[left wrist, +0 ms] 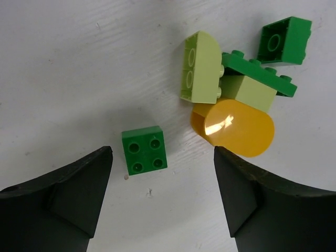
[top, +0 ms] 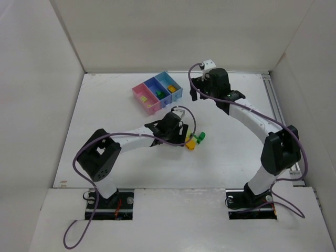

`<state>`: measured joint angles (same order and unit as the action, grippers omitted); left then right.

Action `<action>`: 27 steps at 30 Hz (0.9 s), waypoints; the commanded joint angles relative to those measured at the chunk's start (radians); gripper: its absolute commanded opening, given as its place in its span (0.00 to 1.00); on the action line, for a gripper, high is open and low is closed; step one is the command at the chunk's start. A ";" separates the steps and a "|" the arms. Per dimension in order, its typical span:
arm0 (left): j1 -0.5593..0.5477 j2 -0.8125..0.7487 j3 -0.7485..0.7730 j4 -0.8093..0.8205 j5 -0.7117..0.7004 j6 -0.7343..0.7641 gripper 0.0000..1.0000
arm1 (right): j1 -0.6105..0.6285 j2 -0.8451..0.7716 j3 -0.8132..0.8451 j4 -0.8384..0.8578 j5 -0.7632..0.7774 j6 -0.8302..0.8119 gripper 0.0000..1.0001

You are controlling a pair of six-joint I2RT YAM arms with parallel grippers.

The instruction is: Sort the legos into containers by color

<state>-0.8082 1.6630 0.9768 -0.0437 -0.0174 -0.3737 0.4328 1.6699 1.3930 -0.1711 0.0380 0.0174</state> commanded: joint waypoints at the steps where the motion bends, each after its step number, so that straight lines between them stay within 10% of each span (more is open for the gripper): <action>1: -0.006 0.038 0.011 0.025 -0.047 0.003 0.73 | -0.012 -0.045 -0.009 0.036 0.023 0.030 0.90; 8: -0.039 0.078 0.045 -0.041 -0.162 -0.018 0.61 | -0.022 -0.076 -0.037 0.036 0.034 0.039 0.89; 15: -0.057 0.041 0.045 -0.059 -0.162 -0.037 0.16 | -0.031 -0.085 -0.057 0.036 0.034 0.049 0.89; 27: 0.042 -0.095 0.163 -0.041 -0.244 -0.024 0.12 | -0.100 -0.200 -0.146 0.083 0.083 0.068 0.87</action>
<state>-0.8272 1.6234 1.0630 -0.1238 -0.2272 -0.4084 0.3519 1.5528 1.2789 -0.1596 0.0834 0.0608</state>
